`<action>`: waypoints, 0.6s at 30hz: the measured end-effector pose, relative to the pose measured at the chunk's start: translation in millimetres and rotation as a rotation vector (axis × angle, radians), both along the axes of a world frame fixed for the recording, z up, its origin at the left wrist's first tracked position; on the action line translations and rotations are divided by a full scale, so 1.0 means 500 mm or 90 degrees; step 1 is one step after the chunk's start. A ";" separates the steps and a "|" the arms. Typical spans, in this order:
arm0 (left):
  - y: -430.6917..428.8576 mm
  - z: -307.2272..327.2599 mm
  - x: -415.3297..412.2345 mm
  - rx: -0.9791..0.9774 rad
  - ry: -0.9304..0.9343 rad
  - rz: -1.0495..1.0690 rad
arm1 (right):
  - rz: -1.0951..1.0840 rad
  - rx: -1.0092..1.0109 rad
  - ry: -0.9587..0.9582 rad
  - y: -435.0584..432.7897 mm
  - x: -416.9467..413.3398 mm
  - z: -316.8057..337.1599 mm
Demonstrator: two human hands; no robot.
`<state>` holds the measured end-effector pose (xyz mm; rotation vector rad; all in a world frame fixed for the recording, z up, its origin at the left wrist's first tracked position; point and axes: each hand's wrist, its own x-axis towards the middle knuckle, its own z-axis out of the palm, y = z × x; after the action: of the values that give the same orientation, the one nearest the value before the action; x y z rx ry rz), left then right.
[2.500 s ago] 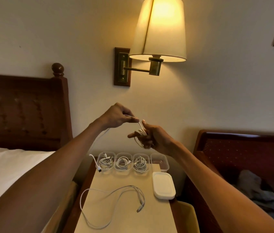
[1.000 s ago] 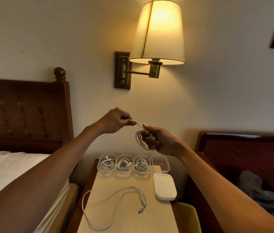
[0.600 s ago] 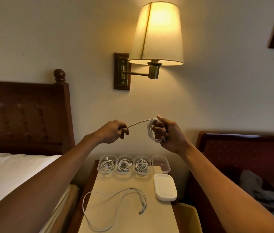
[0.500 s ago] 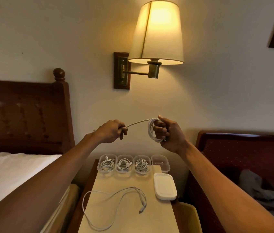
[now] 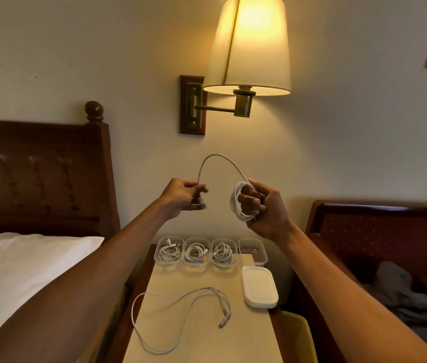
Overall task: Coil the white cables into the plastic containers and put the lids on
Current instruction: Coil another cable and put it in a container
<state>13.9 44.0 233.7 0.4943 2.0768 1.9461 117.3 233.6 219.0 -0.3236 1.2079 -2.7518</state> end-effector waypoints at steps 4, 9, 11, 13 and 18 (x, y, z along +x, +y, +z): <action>0.048 0.022 0.038 0.099 -0.074 -0.067 | 0.061 -0.030 0.024 -0.019 -0.008 -0.007; 0.061 0.025 0.041 0.116 -0.110 -0.167 | 0.061 -0.051 0.032 0.000 -0.015 -0.017; 0.054 0.027 0.043 0.095 -0.109 -0.191 | 0.069 -0.055 0.028 0.010 -0.012 -0.021; 0.050 0.026 0.047 0.066 -0.109 -0.220 | 0.083 -0.047 0.025 0.011 -0.011 -0.023; 0.054 0.010 0.057 0.068 -0.150 -0.258 | 0.095 -0.049 0.035 0.012 -0.009 -0.021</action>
<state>42.2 70.8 238.7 0.6179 1.5908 1.7821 112.8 239.7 208.4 -0.4787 1.0458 -2.6811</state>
